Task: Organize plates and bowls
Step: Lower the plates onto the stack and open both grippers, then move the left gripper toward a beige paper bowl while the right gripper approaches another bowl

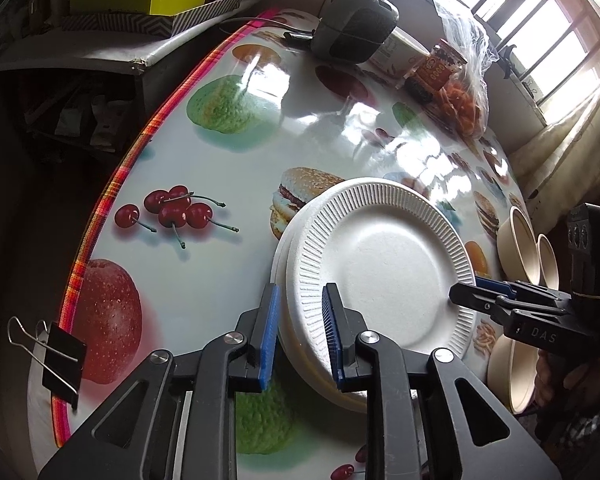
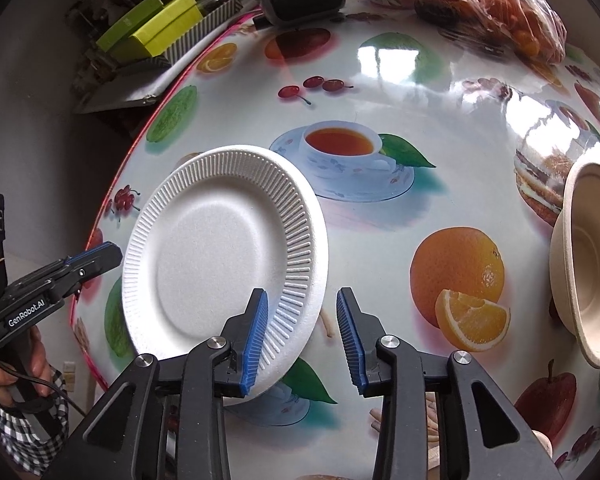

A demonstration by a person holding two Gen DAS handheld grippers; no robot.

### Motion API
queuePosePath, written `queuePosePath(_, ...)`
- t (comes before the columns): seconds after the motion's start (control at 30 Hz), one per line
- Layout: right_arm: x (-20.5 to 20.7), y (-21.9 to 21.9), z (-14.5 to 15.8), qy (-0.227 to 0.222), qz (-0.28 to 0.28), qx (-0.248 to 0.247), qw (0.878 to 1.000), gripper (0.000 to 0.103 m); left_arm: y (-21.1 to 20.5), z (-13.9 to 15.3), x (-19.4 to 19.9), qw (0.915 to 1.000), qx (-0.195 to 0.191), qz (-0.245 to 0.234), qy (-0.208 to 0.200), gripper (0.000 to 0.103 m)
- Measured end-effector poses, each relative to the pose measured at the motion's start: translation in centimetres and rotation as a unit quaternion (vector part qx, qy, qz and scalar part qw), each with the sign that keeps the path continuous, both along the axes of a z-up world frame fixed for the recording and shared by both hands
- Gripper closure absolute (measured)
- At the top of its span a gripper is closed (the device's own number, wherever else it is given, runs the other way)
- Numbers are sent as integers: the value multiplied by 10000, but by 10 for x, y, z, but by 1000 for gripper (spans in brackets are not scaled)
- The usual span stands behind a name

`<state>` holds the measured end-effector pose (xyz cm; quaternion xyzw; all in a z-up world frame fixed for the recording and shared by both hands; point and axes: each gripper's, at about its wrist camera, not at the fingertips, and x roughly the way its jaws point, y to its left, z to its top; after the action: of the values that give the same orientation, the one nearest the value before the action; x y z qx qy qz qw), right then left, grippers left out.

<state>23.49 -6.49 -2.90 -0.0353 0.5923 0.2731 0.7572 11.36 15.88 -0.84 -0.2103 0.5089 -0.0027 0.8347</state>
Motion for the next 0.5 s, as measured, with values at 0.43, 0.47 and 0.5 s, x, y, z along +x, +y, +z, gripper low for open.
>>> queuePosePath(0.43, -2, 12, -4, 185, -23, 61, 9998, 59, -1, -7, -3, 10000, -80, -28, -5, 65)
queuePosePath(0.47, -2, 14, -3, 178, -26, 49, 9998, 59, 0, -6, -3, 10000, -94, -23, -10, 65)
queuePosePath(0.5, -2, 16, -3, 182, -31, 51, 9998, 59, 1, -6, -2, 9999, -105, -11, -6, 65)
